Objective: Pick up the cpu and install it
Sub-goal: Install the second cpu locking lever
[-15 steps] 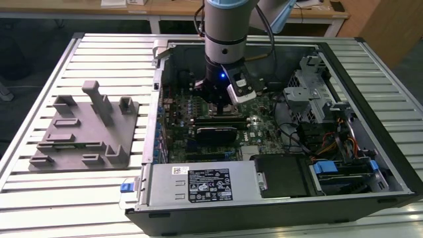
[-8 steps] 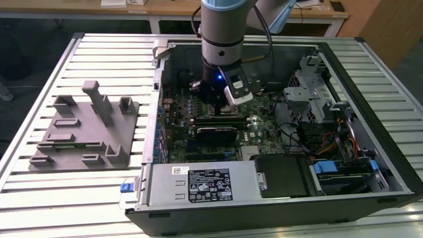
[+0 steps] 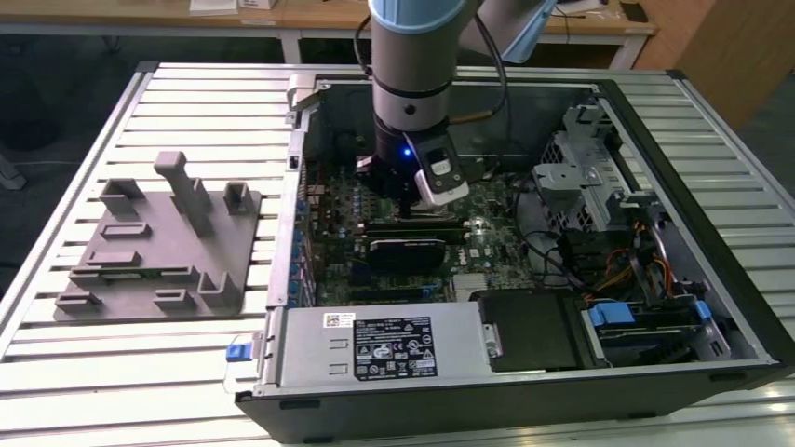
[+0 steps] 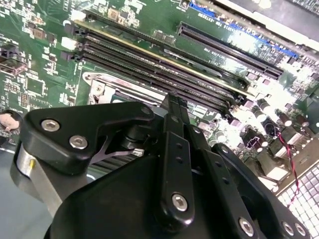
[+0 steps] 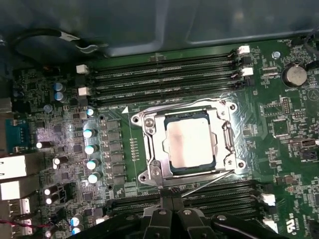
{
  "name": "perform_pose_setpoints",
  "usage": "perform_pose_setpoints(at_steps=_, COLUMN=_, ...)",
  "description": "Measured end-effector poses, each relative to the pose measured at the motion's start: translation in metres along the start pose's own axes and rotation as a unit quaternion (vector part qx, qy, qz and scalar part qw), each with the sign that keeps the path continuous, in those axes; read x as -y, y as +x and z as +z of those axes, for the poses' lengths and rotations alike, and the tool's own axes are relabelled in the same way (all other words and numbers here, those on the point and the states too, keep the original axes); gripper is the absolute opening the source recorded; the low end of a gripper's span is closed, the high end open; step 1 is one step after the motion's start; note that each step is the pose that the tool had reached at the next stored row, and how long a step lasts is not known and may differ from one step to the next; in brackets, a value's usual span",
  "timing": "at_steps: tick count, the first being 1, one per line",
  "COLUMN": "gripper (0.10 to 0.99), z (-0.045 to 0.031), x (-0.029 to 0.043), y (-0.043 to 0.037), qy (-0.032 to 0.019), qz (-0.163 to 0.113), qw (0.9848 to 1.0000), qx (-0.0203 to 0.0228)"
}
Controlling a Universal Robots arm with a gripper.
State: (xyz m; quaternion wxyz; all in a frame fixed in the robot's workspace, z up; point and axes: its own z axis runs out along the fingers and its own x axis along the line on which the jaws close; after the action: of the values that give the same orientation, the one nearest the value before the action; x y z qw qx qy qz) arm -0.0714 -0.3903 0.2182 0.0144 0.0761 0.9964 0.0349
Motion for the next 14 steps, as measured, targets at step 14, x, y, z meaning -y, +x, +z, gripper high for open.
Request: perform_pose_setpoints(at_steps=14, gripper=0.106, z=0.0051, x=0.0146, y=0.0029, qy=-0.0333, qz=0.001, qw=0.9994, qx=-0.0051)
